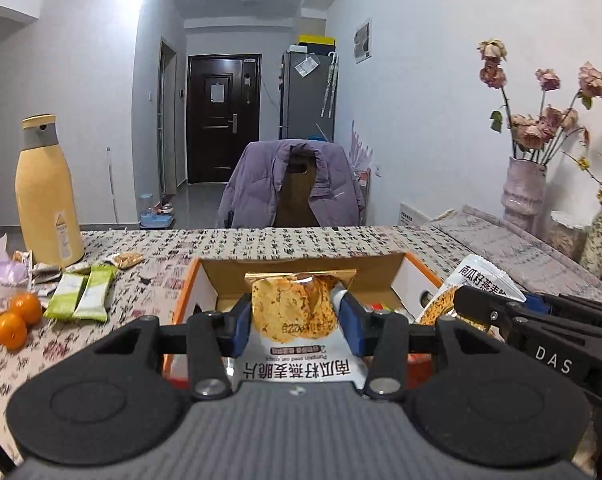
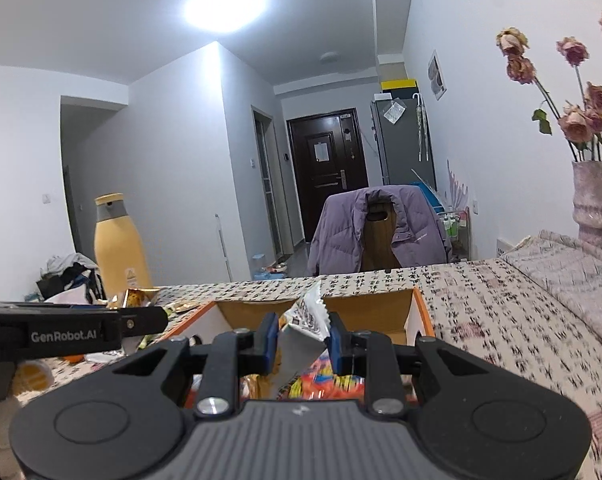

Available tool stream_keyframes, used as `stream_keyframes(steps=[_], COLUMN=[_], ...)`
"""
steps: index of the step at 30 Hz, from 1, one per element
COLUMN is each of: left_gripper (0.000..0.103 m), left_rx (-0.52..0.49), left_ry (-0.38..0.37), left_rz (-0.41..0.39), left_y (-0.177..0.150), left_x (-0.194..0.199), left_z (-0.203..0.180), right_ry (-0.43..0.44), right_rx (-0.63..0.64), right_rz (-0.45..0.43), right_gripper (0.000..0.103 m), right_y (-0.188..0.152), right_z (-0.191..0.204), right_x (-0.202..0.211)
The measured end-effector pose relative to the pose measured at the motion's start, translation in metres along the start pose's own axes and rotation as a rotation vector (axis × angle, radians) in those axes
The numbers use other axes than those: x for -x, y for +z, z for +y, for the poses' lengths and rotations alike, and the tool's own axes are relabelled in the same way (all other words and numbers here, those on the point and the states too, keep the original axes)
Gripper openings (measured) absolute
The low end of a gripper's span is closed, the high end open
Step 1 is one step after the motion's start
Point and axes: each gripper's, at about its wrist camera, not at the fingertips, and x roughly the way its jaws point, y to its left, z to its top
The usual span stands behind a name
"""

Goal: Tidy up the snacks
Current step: 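Carry both packets into the cardboard box and open both grippers, then withdraw both tools from the box toward the remaining snacks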

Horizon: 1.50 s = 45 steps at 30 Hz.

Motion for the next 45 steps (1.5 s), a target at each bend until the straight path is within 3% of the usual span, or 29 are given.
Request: stream_keyframes(steps=[10,19,26,28,29,30,31,33,36,45], left_gripper=[0.046,0.046,0.047,0.057,0.064,0.081,0.095,0.103,0.103,0.103], left_rx=[0.058,0.034,0.036,0.045,0.051,0.056,0.06,0.065,0.071,0.09], left_ry=[0.069,0.108,0.098,0.093,0.095,0.102,0.118,0.136,0.129,0.123], left_rz=[-0.004,0.036,0.085,0.078,0.071,0.061,0.042,0.003,-0.033,-0.039], left_y=[0.024,0.007,-0.007,-0.009,-0.009,-0.009,-0.009,-0.007,-0.007,-0.003], left_x=[-0.073,-0.121,-0.133,-0.132,-0.13,-0.128,-0.125,-0.119,-0.113,-0.11], left_z=[0.019,0.029,0.033,0.037,0.038,0.039,0.039,0.04,0.04,0.042], right_ry=[-0.029,-0.056,-0.047,-0.059,-0.065,-0.071,-0.079,-0.09,-0.101,-0.107], right_rx=[-0.018,-0.063,-0.066,-0.064,-0.063,-0.062,-0.06,-0.059,-0.062,-0.051], right_rz=[0.036,0.076,0.142,0.158,0.159,0.152,0.144,0.124,0.123,0.131], right_gripper=[0.024,0.025,0.028,0.046,0.066,0.085,0.091,0.102,0.103,0.103], right_y=[0.028,0.006,-0.005,-0.008,-0.008,-0.008,-0.007,-0.006,-0.005,-0.005], right_z=[-0.009,-0.027,-0.03,-0.03,-0.03,-0.029,-0.029,-0.029,-0.03,-0.031], right_x=[-0.074,-0.115,-0.123,-0.124,-0.122,-0.12,-0.119,-0.114,-0.112,-0.114])
